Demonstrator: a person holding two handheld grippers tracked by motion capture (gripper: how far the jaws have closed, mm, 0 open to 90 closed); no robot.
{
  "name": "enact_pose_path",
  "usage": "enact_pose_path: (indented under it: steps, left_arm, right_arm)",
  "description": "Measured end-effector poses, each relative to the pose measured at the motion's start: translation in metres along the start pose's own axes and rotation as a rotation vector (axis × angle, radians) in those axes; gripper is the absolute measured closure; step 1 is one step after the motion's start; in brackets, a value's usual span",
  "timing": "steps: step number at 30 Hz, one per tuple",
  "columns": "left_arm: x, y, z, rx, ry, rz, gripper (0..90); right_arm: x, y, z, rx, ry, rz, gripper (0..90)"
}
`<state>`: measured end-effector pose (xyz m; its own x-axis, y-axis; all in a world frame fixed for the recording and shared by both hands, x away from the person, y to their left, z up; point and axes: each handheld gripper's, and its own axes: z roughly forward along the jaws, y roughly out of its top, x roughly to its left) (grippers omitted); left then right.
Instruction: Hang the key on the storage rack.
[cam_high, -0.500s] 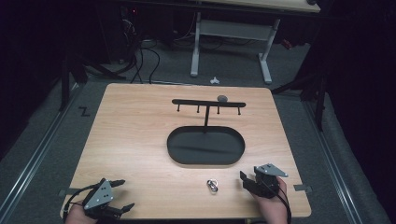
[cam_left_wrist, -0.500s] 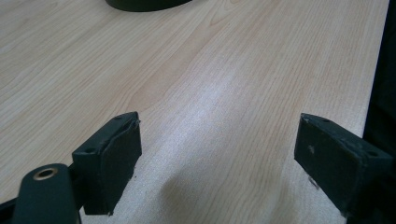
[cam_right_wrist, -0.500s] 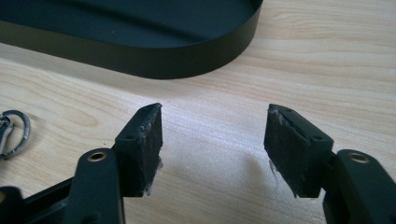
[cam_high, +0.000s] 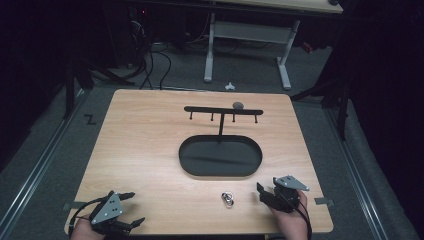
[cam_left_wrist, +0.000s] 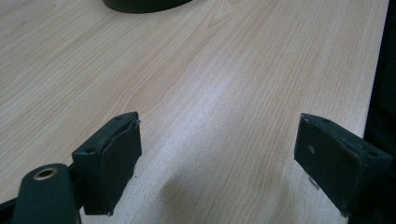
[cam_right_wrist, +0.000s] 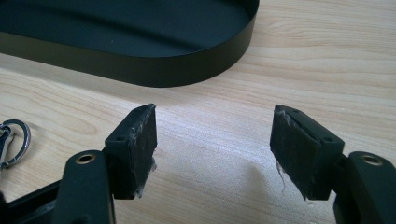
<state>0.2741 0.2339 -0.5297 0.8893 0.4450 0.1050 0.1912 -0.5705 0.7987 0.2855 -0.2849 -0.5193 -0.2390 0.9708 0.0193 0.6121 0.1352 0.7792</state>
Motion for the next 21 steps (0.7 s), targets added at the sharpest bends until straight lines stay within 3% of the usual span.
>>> enact_pose_path:
  steps: [12, 15, 21]
  left_arm:
    - [0.0004, -0.0003, -0.0007, -0.003, 0.0, -0.002, 15.4]
    - [0.0004, -0.0002, -0.0008, -0.003, 0.0, -0.002, 15.4]
    - [0.0004, -0.0002, -0.0003, -0.002, -0.001, -0.002, 15.4]
  right_arm:
    - [0.0005, 0.0018, 0.0001, -0.009, 0.008, 0.02, 28.4]
    - [0.0003, 0.004, -0.0008, -0.013, 0.018, 0.06, 26.2]
    - [0.0056, 0.0067, -0.0018, 0.007, 0.02, 0.014, 25.9]
